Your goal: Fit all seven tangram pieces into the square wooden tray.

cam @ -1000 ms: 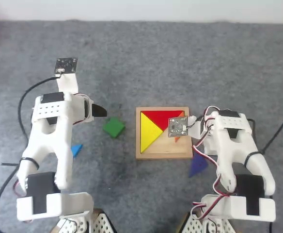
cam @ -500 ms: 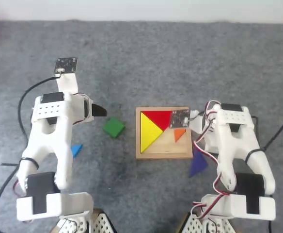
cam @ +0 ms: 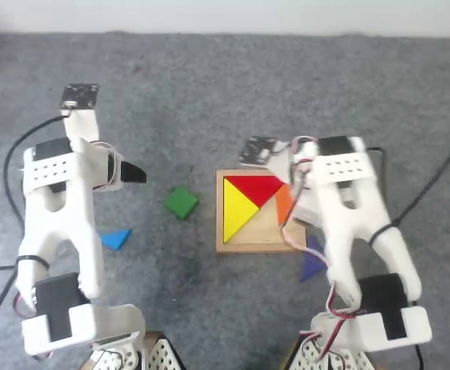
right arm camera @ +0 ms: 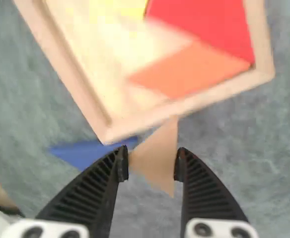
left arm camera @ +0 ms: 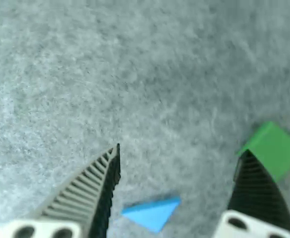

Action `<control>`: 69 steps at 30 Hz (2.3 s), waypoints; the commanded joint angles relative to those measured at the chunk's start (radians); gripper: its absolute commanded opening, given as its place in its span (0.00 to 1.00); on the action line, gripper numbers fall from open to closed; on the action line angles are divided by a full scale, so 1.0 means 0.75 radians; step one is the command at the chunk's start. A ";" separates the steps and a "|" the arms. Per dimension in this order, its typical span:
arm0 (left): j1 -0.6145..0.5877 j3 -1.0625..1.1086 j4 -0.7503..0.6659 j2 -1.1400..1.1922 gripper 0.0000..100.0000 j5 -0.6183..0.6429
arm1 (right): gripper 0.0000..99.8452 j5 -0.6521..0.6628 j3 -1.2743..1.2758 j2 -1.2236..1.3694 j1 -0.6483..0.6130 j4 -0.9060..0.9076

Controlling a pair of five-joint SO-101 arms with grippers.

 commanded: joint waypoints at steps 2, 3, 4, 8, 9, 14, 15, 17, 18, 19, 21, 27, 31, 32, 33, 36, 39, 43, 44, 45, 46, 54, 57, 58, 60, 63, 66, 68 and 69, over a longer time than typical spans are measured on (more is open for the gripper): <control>0.072 -0.083 0.127 -0.002 0.36 -0.135 | 0.12 -0.452 -0.065 -0.003 -0.157 -0.030; 0.110 -0.081 0.143 0.008 0.36 -0.162 | 0.12 -0.532 -0.063 -0.003 -0.177 -0.056; 0.153 -0.085 0.151 0.031 0.37 -0.178 | 0.12 -0.581 -0.055 -0.003 -0.193 -0.081; 0.280 -0.167 0.141 0.241 0.39 -0.209 | 0.12 -0.669 -0.027 0.005 -0.208 -0.124; 0.305 -0.218 0.143 0.315 0.39 -0.203 | 0.12 -0.675 -0.010 0.005 -0.208 -0.142; 0.376 -0.515 0.248 0.612 0.39 -0.172 | 0.12 -0.663 0.090 -0.001 -0.179 -0.199; 0.378 -0.551 0.268 0.638 0.39 -0.172 | 0.12 -0.661 0.102 -0.001 -0.171 -0.212; 0.378 -0.576 0.276 0.673 0.39 -0.172 | 0.12 -0.644 0.110 -0.001 -0.157 -0.230; 0.376 -0.576 0.276 0.685 0.39 -0.172 | 0.12 -0.636 0.113 -0.001 -0.148 -0.232; 0.378 -0.574 0.276 0.698 0.39 -0.172 | 0.12 -0.634 0.113 -0.001 -0.142 -0.232; 0.393 -0.572 0.274 0.720 0.39 -0.172 | 0.12 -0.634 0.106 -0.001 -0.140 -0.232; 0.528 -0.572 0.270 0.800 0.36 -0.092 | 0.12 -0.634 0.106 -0.001 -0.140 -0.232; 0.530 -0.572 0.217 0.863 0.36 -0.039 | 0.12 -0.634 0.106 -0.001 -0.140 -0.232; 0.522 -0.572 0.219 0.869 0.35 -0.035 | 0.12 -0.634 0.106 -0.001 -0.140 -0.232; 0.518 -0.578 0.225 0.878 0.33 -0.031 | 0.12 -0.634 0.106 -0.001 -0.140 -0.232; 0.511 -0.576 0.227 0.876 0.29 -0.023 | 0.12 -0.628 0.106 -0.001 -0.140 -0.232; 0.511 -0.576 0.256 0.878 0.26 -0.029 | 0.12 -0.610 0.106 0.001 -0.140 -0.232; 0.511 -0.576 0.264 0.880 0.22 -0.025 | 0.12 -0.606 0.106 0.003 -0.140 -0.228; 0.509 -0.576 0.266 0.880 0.21 -0.023 | 0.12 -0.606 0.106 0.005 -0.140 -0.228; 0.509 -0.576 0.266 0.880 0.20 -0.023 | 0.12 -0.604 0.106 0.007 -0.140 -0.228; 0.501 -0.576 0.266 0.880 0.19 -0.023 | 0.12 -0.604 0.106 0.007 -0.140 -0.228; 0.393 -0.647 0.284 0.874 0.14 0.004 | 0.12 -0.597 0.106 0.007 -0.146 -0.224; 0.329 -0.785 0.366 0.872 0.14 0.004 | 0.12 -0.597 0.106 0.007 -0.150 -0.222; 0.303 -0.850 0.403 0.872 0.14 0.006 | 0.12 -0.597 0.106 0.007 -0.150 -0.222; 0.239 -1.010 0.483 0.872 0.14 0.012 | 0.12 -0.595 0.106 0.007 -0.150 -0.224; 0.123 -1.288 0.601 0.872 0.14 0.070 | 0.12 -0.569 0.106 0.005 -0.154 -0.228; 0.006 -1.539 0.700 0.874 0.14 0.117 | 0.12 -0.489 0.104 -0.001 -0.191 -0.222; -0.059 -1.652 0.730 0.874 0.14 0.143 | 0.12 -0.440 0.104 -0.001 -0.238 -0.222; -0.092 -1.685 0.730 0.874 0.14 0.155 | 0.12 -0.403 0.104 0.003 -0.263 -0.222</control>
